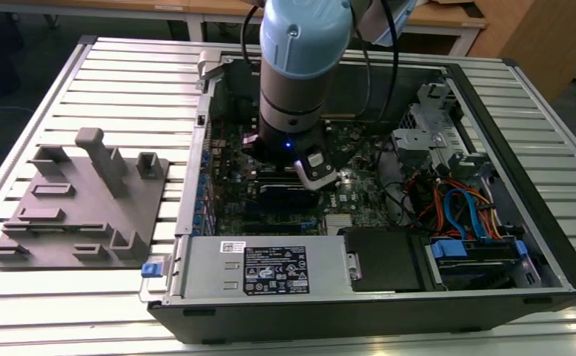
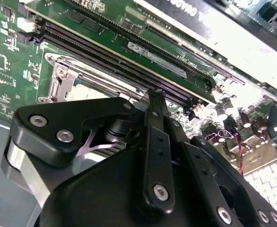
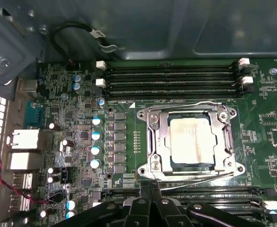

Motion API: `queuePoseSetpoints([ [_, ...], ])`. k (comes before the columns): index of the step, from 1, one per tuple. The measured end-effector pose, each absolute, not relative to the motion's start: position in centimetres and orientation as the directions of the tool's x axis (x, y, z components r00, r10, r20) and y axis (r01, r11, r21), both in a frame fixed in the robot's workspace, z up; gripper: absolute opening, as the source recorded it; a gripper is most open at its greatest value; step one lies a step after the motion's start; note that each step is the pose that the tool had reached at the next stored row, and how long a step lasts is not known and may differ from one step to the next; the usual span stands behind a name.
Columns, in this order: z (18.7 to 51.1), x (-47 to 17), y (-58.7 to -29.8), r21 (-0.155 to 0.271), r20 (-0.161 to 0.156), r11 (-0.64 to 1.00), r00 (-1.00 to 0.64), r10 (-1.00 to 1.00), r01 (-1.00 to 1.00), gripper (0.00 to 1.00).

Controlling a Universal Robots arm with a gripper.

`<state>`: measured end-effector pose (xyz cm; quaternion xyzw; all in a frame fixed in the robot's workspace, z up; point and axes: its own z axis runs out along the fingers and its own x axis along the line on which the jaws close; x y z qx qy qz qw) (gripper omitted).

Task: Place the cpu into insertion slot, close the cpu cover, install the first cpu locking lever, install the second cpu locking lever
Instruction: 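Install the second cpu locking lever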

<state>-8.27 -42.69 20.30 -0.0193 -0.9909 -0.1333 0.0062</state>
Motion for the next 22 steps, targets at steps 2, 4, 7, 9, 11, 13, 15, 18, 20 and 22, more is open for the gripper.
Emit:
queuePoseSetpoints([
  [2,20.2,-8.3,-42.8,0.276,0.018,0.96,-0.999,0.036,0.04,0.11],
  [4,20.0,-8.3,-42.8,0.286,0.018,0.957,-0.999,0.036,0.04,0.11],
  [7,19.8,-8.3,-42.9,0.296,0.019,0.954,-0.999,0.036,0.04,0.11],
  [9,19.8,-8.3,-42.9,0.302,0.019,0.952,-0.999,0.036,0.04,0.11],
  [11,19.8,-8.3,-42.9,0.306,0.019,0.951,-0.999,0.036,0.04,0.11],
  [13,19.7,-8.3,-42.9,0.309,0.019,0.95,-0.999,0.036,0.04,0.11],
  [15,19.5,-8.3,-42.9,0.31,0.019,0.95,-0.999,0.036,0.04,0.11],
  [18,19.4,-8.3,-42.9,0.313,0.019,0.949,-0.999,0.036,0.04,0.11],
  [20,19.3,-8.3,-42.9,0.317,0.019,0.947,-0.999,0.036,0.04,0.11],
  [22,19.2,-8.3,-42.9,0.321,0.019,0.946,-0.999,0.036,0.04,0.11],
])
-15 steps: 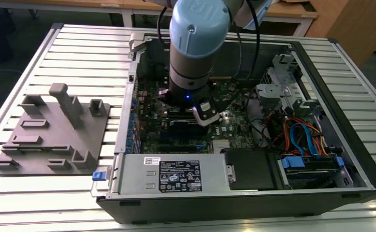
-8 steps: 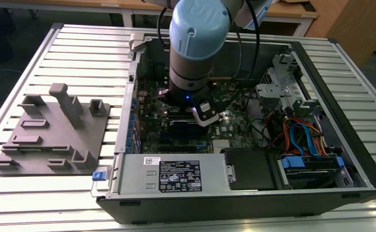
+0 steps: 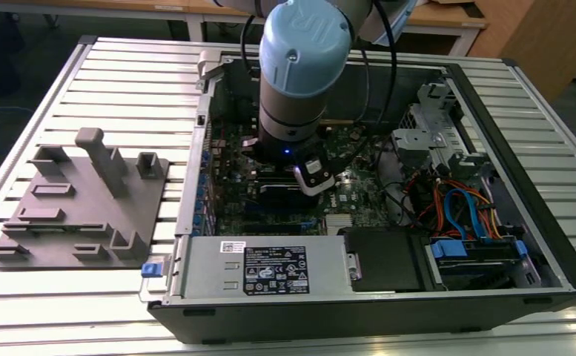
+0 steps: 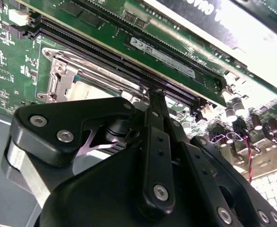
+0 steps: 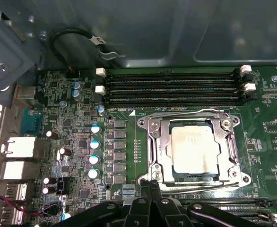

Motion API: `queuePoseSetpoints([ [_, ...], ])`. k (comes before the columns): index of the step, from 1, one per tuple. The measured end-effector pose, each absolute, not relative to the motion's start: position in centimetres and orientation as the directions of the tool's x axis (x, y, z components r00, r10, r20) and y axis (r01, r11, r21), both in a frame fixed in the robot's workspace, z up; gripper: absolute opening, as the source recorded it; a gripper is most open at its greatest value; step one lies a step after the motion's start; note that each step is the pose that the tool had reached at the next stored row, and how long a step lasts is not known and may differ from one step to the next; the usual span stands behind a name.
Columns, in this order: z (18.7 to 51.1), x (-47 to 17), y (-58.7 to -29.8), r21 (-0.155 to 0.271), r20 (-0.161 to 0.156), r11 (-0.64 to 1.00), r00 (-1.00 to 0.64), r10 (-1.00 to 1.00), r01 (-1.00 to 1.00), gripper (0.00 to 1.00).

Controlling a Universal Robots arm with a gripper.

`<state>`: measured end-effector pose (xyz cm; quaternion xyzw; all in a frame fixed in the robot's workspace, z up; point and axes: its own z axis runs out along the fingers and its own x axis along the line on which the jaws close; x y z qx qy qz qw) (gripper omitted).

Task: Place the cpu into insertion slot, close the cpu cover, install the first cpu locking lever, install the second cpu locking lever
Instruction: 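Install the second cpu locking lever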

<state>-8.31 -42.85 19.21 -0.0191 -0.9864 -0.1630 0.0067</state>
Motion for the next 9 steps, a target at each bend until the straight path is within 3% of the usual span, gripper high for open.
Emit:
queuePoseSetpoints([
  [9,18.87,-8.43,-42.64,0.337,0.02,0.941,-0.999,0.035,0.04,0.11],
])
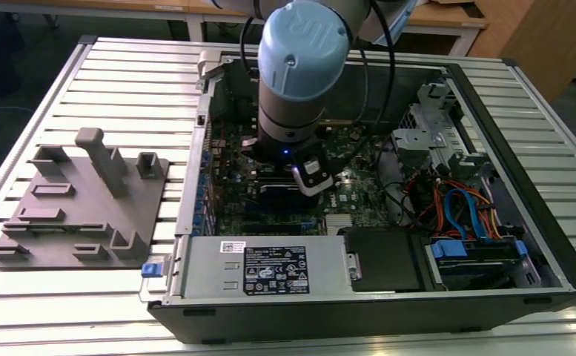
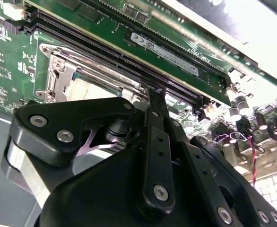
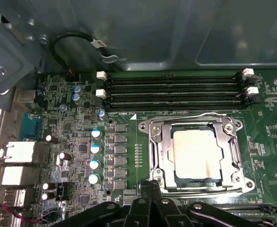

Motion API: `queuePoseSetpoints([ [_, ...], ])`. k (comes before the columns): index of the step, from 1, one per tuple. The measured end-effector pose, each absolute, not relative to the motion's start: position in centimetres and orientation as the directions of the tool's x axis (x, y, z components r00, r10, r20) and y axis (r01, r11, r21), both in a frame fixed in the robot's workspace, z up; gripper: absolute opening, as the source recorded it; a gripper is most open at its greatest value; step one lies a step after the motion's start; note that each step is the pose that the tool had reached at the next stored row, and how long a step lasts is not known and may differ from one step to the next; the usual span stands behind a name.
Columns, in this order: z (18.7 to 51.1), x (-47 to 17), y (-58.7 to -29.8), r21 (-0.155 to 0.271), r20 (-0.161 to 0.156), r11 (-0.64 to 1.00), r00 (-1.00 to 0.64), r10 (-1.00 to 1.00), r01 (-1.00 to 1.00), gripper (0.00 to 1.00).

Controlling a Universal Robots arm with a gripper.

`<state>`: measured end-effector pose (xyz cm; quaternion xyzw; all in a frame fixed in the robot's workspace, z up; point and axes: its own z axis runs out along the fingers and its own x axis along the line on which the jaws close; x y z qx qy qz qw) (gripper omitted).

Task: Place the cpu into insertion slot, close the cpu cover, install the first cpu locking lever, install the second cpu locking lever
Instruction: 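Install the second cpu locking lever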

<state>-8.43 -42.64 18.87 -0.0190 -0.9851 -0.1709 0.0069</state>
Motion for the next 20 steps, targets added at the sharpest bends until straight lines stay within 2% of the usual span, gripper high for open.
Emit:
queuePoseSetpoints([
  [20,18.99,-8.79,-42.15,0.337,0.02,0.941,-0.999,0.035,0.04,0.11],
])
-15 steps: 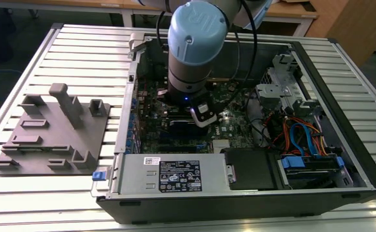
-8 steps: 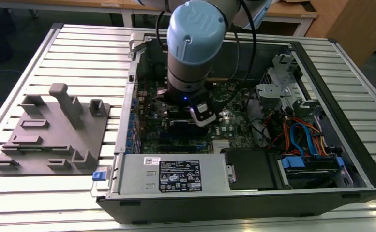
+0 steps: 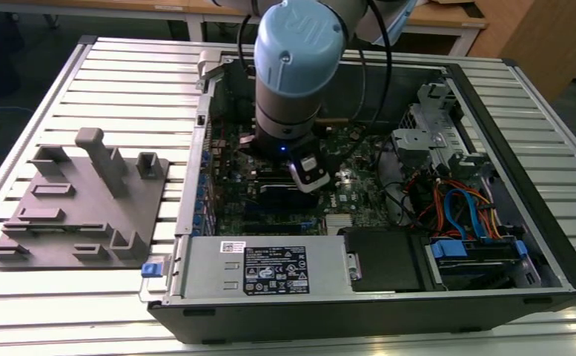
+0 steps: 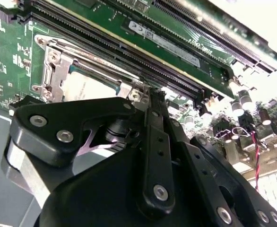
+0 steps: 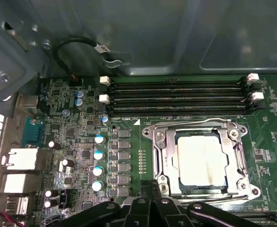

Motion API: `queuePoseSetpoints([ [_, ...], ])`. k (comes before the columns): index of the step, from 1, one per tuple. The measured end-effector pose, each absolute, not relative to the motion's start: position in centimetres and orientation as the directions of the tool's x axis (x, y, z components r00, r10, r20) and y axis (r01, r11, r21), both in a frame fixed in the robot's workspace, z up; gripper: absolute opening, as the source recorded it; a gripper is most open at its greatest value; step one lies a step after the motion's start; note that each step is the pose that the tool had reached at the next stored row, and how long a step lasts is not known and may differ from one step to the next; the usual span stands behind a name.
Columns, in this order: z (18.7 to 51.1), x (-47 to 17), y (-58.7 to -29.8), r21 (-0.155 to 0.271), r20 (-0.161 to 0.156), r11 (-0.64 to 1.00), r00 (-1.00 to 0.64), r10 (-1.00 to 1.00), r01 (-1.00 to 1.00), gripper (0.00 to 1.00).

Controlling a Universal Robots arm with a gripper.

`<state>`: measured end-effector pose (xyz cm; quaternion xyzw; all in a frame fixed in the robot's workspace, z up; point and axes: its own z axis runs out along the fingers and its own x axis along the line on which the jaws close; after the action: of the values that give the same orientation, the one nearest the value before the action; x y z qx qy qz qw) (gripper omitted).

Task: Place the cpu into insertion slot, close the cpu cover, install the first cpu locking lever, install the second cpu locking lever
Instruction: 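Install the second cpu locking lever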

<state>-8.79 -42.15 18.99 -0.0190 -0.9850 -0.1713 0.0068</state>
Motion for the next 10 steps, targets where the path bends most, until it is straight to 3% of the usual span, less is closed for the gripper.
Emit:
queuePoseSetpoints([
  [10,20.5,-8.9,-42.1,0.337,0.02,0.941,-0.999,0.035,0.04,0.11],
])
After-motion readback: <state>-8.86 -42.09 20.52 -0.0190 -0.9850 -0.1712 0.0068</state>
